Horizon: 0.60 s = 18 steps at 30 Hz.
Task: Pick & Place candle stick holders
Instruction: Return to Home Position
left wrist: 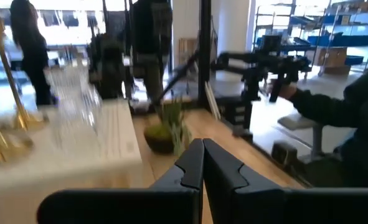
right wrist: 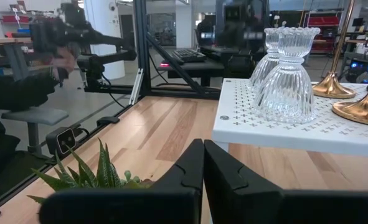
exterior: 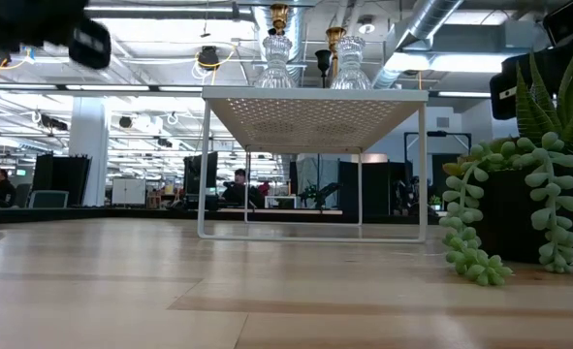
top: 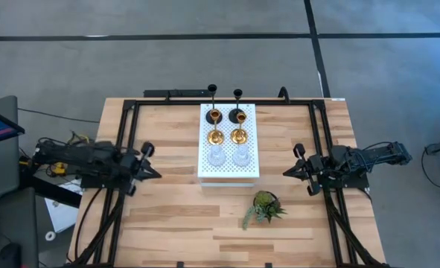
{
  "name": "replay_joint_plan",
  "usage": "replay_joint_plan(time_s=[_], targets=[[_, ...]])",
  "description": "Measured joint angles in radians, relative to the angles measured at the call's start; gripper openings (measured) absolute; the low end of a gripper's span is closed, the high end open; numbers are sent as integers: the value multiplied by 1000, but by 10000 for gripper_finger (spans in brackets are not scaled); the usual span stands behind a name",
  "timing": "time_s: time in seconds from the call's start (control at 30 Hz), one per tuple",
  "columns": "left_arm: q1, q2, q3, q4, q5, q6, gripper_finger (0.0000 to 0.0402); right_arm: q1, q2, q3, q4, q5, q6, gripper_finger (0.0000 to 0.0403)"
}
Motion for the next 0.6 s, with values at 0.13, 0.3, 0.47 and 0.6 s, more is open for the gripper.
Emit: replay_joint_plan(time_s=[0.13,0.3,0.47,0.6], targets=[[0,0,-103,52,0,-79,6,0,0,0,0,0,0,0],[0,1,-171,125,0,-93,6,0,0,0,0,0,0,0],[0,1,-171,131,-2,-73,6,0,0,0,0,0,0,0],[0,8,-171,127,-5,-73,6,0,0,0,0,0,0,0]])
